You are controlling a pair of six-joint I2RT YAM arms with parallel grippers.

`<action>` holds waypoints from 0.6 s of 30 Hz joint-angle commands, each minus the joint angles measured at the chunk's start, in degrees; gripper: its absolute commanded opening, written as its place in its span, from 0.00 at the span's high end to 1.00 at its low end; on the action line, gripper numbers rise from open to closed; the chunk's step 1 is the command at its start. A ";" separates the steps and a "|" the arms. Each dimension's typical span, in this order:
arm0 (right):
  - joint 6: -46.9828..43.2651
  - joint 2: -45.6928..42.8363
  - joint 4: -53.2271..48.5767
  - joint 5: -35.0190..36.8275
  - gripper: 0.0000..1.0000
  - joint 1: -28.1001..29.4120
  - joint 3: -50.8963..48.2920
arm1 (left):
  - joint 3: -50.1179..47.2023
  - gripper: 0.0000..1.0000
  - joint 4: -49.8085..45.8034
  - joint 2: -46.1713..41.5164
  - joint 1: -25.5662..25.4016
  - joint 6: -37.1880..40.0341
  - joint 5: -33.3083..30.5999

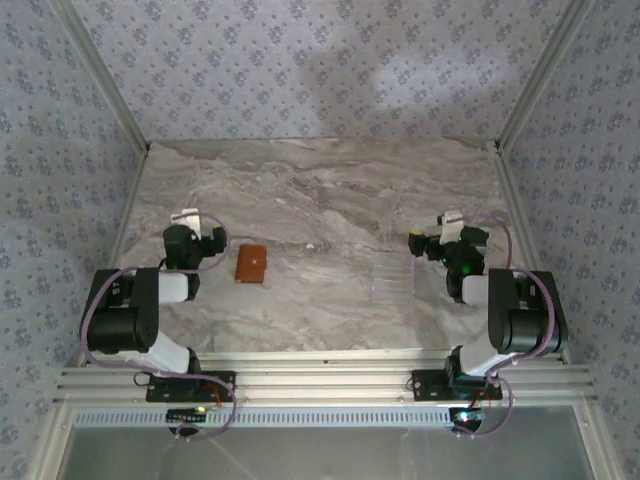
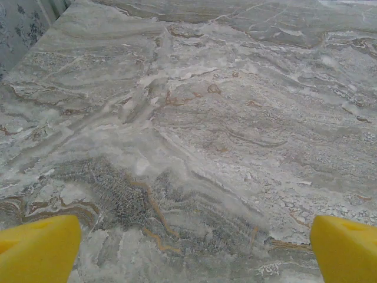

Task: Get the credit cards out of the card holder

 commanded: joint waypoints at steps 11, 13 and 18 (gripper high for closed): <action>1.52 0.25 1.15 4.17 0.00 -0.52 0.25 | 0.23 0.00 1.42 -0.01 0.24 0.51 0.91; 1.93 0.26 -0.02 8.83 0.00 0.46 0.87 | 0.24 0.00 1.37 -0.06 0.24 0.46 0.91; 2.01 0.32 -0.05 9.24 0.00 0.54 0.81 | 0.30 0.00 1.45 -0.10 0.25 0.48 0.91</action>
